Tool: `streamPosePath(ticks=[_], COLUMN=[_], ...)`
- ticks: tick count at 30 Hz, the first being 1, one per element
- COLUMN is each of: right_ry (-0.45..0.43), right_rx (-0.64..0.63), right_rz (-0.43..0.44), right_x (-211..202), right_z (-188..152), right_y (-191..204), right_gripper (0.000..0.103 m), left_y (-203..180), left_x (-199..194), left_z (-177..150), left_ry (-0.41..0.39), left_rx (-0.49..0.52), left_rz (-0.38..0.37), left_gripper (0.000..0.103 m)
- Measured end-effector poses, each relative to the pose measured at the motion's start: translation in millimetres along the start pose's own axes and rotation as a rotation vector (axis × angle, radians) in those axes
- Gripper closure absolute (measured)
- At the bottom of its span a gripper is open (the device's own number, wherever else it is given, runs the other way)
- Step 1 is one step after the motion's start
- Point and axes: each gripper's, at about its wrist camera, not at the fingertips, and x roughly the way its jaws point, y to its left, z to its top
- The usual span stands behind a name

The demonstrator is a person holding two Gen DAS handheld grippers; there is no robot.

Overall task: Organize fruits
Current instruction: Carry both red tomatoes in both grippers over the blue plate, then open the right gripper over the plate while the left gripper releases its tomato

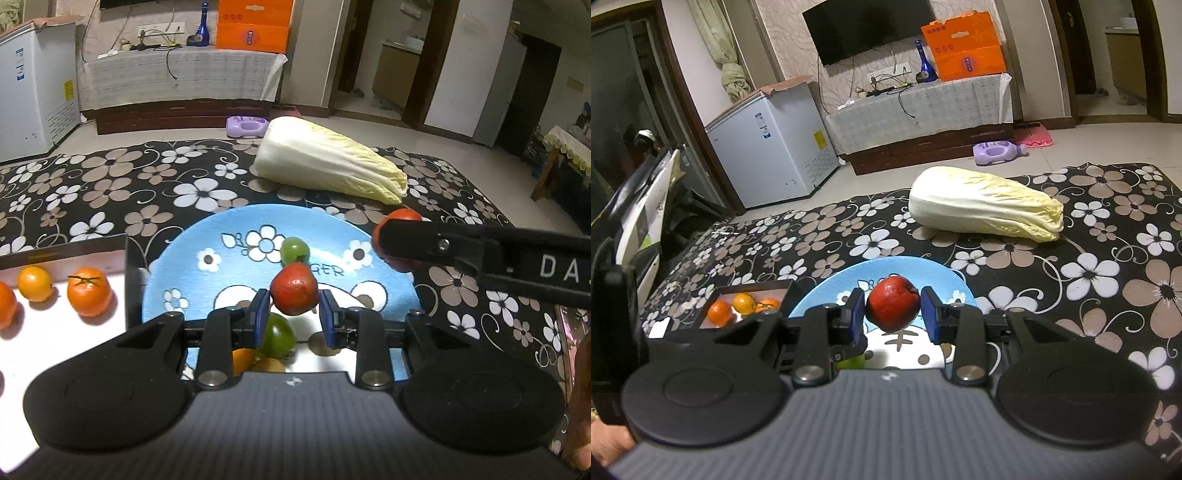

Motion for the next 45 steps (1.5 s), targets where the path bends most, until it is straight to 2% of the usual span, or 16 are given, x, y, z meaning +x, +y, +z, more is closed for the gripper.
streamPosePath(ticks=[26, 45], right_ry=[0.055, 0.068], right_rx=[-0.051, -0.038], right_rz=[-0.064, -0.113], right_x=[27, 42], right_z=[-10, -12], right_y=[12, 6], right_gripper=[0.066, 0.065], left_y=[-20, -9], left_x=[8, -8], left_z=[-7, -21], left_ry=[0.009, 0.024], left_rx=[0.077, 0.124], left_rz=[-0.029, -0.071], left_gripper=[0.069, 0.069])
